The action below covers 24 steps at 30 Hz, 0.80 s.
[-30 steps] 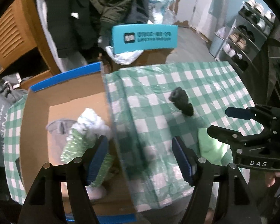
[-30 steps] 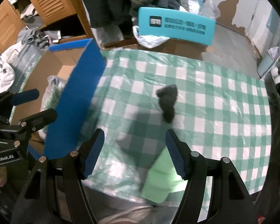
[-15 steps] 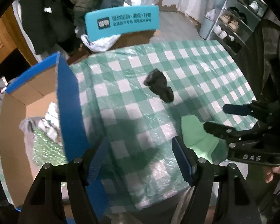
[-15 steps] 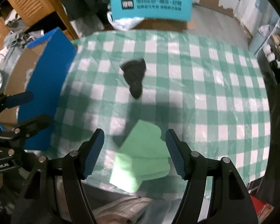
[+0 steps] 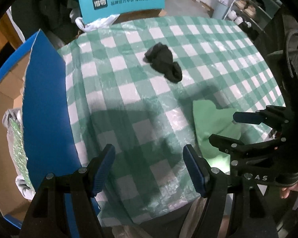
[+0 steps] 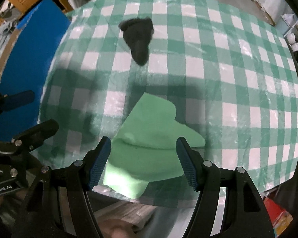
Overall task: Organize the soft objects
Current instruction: 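Lower the right gripper onto the light green cloth and close it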
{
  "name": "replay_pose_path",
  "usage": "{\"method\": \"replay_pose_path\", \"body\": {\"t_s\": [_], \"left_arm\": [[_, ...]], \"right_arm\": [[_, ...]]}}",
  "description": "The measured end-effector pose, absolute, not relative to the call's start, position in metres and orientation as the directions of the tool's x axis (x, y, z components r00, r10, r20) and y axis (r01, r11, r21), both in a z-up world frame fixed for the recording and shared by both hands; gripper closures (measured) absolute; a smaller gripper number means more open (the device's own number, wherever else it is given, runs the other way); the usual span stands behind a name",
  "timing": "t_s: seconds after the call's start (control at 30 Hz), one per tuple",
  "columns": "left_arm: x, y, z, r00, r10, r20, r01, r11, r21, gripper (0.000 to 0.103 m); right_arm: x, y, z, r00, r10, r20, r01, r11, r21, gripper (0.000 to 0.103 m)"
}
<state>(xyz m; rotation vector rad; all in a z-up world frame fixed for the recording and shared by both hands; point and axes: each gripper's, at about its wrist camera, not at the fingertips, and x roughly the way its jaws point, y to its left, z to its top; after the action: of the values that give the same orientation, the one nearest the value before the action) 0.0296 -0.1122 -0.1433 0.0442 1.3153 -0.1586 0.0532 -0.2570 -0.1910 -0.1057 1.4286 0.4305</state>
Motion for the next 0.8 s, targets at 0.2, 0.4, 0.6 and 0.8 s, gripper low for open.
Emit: {"method": "replay_pose_path", "body": {"t_s": [0.2, 0.4, 0.6, 0.8], "left_arm": [[0.029, -0.108, -0.151, 0.225, -0.100, -0.969, 0.124, 0.990, -0.074, 0.031], [0.029, -0.105, -0.156, 0.208, -0.108, -0.972, 0.113, 0.990, -0.086, 0.031], [0.030, -0.107, -0.155, 0.216, -0.114, -0.970, 0.118, 0.989, -0.090, 0.031], [0.034, -0.108, -0.160, 0.203, -0.115, -0.972, 0.112, 0.989, -0.094, 0.031]], "right_arm": [[0.047, -0.243, -0.203, 0.057, 0.201, -0.978, -0.389, 0.907, 0.163, 0.036], [0.044, -0.237, -0.217, 0.039, 0.151, -0.988, -0.405, 0.906, 0.122, 0.036], [0.046, -0.243, -0.222, 0.043, 0.115, -0.992, -0.395, 0.914, 0.089, 0.035], [0.060, -0.259, -0.222, 0.068, 0.074, -0.995, -0.375, 0.926, 0.043, 0.035]]}}
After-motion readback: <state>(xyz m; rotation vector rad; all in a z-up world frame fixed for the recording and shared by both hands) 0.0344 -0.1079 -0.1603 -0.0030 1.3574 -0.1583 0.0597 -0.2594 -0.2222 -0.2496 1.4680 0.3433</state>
